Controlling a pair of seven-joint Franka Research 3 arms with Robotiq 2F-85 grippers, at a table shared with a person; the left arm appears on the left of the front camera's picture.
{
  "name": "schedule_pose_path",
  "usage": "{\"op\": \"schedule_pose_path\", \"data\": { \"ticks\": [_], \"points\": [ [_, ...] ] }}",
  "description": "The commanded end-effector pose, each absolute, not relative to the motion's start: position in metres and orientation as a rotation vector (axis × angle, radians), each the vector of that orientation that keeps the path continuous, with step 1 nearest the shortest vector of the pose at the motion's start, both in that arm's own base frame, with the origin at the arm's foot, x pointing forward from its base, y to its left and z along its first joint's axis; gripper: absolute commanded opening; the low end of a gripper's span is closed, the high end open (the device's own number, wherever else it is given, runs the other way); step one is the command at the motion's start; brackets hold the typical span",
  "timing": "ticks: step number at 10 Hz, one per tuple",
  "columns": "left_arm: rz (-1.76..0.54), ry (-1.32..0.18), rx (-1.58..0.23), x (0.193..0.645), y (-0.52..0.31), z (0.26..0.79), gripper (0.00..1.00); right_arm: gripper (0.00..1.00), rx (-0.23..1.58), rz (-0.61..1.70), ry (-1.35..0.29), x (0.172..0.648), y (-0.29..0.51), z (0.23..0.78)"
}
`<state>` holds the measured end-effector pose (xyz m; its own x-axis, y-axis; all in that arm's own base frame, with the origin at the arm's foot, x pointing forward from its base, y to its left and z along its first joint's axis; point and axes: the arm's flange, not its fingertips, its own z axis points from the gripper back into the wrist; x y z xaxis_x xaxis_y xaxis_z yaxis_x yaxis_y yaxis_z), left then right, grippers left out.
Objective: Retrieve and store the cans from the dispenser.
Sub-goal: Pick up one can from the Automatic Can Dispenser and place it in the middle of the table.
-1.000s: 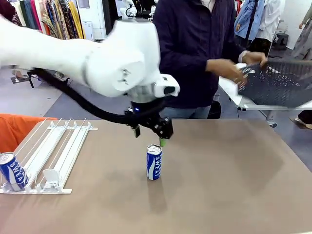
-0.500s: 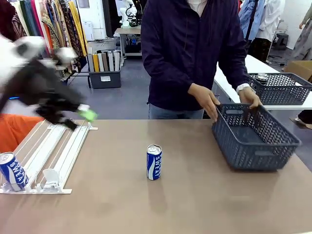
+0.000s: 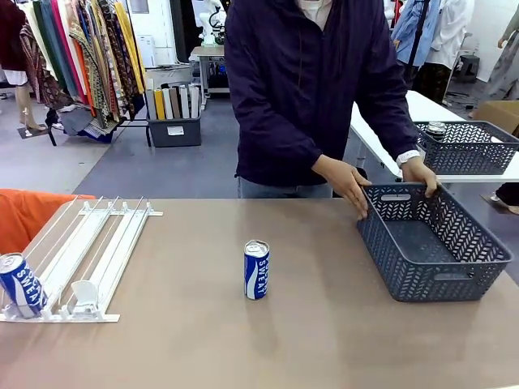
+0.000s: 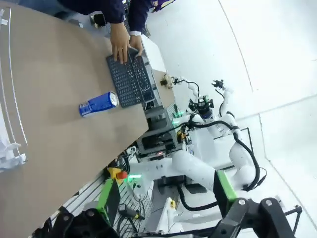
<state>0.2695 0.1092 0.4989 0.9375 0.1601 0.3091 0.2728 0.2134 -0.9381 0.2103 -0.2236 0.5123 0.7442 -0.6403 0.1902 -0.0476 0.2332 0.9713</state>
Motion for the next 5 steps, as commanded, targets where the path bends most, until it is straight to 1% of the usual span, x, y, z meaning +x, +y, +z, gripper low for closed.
{"op": "schedule_pose_path", "data": {
  "ticks": [1,5],
  "points": [
    [-0.183,-0.366,-1.274,0.2771,0.0683,0.5215,1.00,1.00,1.305,-0.427,-0.681,0.2130,-0.2229,0.5140],
    [-0.183,-0.366,-1.274,0.2771,0.0683,0.5215,1.00,1.00,1.305,-0.427,-0.681,0.2130,-0.2229,0.5140]
  ]
}}
